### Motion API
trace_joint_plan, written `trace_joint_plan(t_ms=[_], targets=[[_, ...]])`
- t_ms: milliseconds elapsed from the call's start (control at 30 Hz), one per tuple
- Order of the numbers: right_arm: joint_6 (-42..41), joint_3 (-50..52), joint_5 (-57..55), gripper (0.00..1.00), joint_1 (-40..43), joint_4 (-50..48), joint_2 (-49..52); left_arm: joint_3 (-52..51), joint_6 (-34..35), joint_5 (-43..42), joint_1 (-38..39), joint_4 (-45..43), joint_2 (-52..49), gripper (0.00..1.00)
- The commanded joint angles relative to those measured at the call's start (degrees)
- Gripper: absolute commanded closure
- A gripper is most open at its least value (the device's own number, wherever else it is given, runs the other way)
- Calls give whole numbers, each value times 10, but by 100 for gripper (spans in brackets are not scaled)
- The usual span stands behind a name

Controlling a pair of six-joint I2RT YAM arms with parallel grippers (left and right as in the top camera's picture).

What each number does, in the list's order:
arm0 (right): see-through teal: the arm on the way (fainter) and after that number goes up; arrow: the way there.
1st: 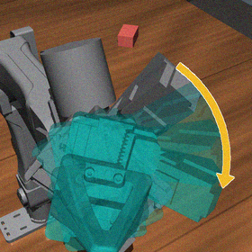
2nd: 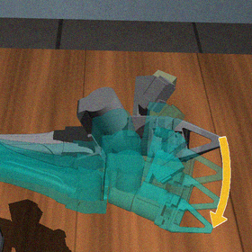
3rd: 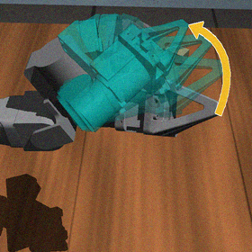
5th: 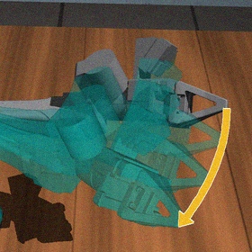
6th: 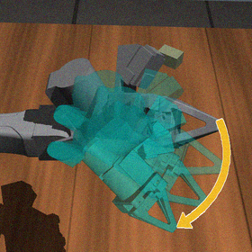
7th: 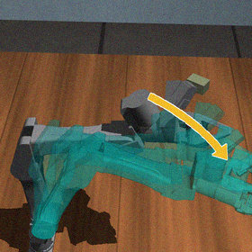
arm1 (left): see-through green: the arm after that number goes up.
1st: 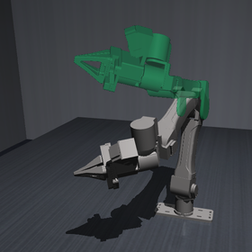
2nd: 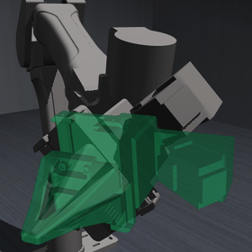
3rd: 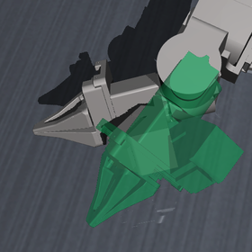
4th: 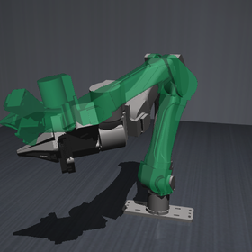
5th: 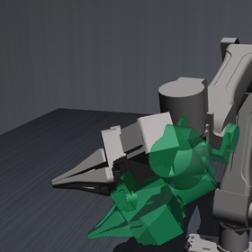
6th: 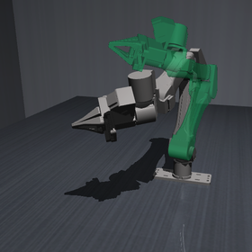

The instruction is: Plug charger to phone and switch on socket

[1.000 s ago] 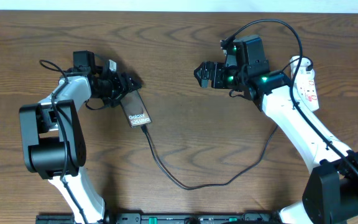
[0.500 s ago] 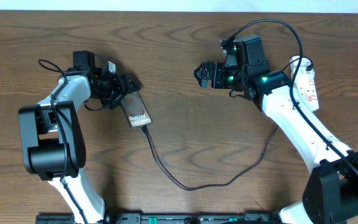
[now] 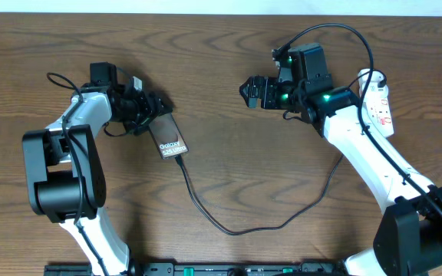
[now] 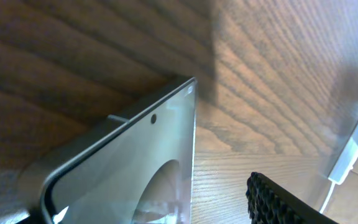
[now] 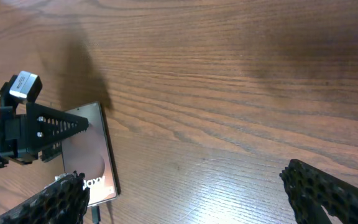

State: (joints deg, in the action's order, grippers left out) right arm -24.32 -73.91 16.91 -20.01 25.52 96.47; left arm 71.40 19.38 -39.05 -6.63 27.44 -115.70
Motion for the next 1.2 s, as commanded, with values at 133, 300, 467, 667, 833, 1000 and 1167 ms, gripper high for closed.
trace_joint_plan(t_ms=[133,300,467,667,833,1000,1167], targets=[[8,-8,-1,1,-3,0,-6,-29,-7,132,-3,43,-37,29],[8,-8,-1,1,-3,0,-6,-29,-7,132,-3,56,-37,29],[8,-8,-1,1,-3,0,-6,-29,-7,132,-3,67,-37,29],[8,-8,-1,1,-3,1,-6,-29,0,165,-3,82,-37,29],[8,-8,-1,1,-3,0,-6,-29,0,177,-2,91,-37,29],[8,-8,-1,1,-3,0,-6,-29,0,177,-3,94,-37,29],[8,-8,-1,1,-3,0,-6,-29,9,177,-3,102,-37,29]])
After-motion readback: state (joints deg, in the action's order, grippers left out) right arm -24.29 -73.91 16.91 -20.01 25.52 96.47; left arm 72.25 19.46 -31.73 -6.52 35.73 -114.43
